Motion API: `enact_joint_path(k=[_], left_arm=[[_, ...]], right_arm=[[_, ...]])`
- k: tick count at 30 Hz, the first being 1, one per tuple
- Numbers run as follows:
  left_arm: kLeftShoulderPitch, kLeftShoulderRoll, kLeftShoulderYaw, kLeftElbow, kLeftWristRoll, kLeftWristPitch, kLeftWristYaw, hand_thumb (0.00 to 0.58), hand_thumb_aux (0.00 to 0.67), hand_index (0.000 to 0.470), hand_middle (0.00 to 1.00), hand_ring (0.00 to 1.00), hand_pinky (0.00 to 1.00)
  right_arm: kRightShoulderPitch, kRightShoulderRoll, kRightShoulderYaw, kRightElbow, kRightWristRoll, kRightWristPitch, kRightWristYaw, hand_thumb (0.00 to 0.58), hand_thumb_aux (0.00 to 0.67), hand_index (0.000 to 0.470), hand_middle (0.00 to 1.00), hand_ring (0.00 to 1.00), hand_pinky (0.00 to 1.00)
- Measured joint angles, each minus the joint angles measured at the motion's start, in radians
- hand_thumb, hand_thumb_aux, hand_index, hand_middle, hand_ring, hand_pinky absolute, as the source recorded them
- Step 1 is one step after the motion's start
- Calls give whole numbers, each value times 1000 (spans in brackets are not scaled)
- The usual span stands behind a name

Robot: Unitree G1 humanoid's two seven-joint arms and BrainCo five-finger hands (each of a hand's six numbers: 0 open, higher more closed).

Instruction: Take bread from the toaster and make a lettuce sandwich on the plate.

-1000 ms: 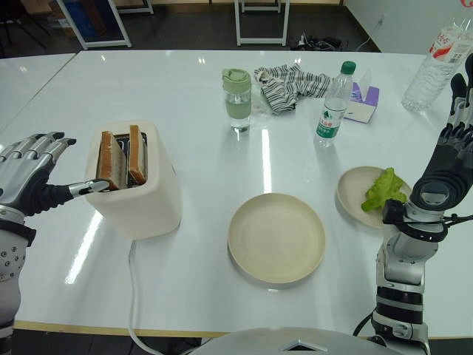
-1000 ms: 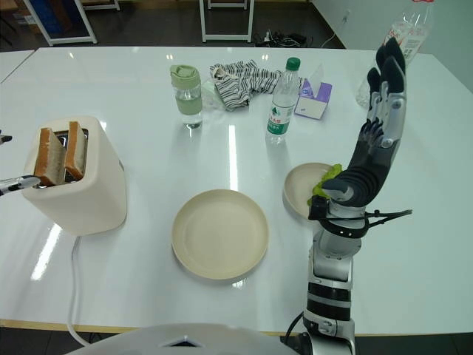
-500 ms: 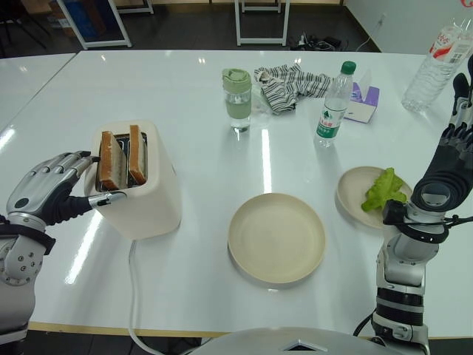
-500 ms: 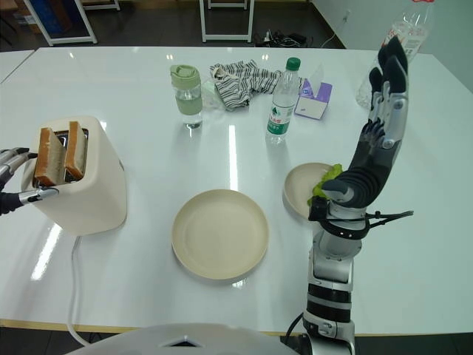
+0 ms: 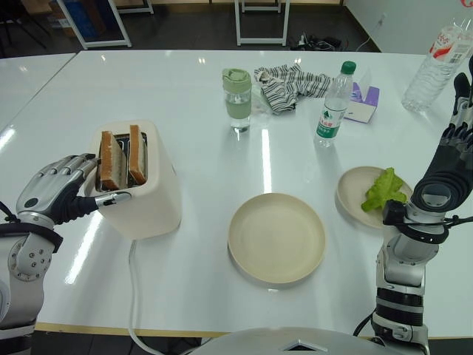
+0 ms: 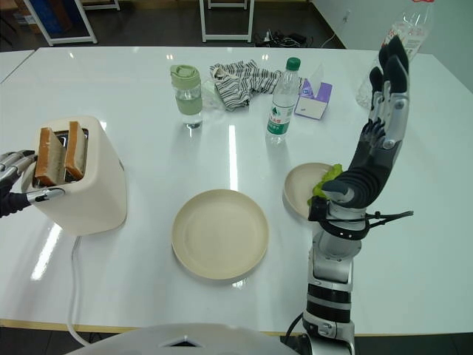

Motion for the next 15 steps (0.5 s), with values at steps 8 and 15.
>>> enact_joint_path(k=[8,15], left_arm=[[-56,0,-7,21,-12,22,20,580,670,470,0,0,0],[-96,-2,-27,62,-56,41,29,580,670,470,0,0,0]], right_arm=[[0,0,5,0,0,0,-2,0,0,0,0,0,0],[6,0,4,0,0,-1,-5,0,0,0,0,0,0]])
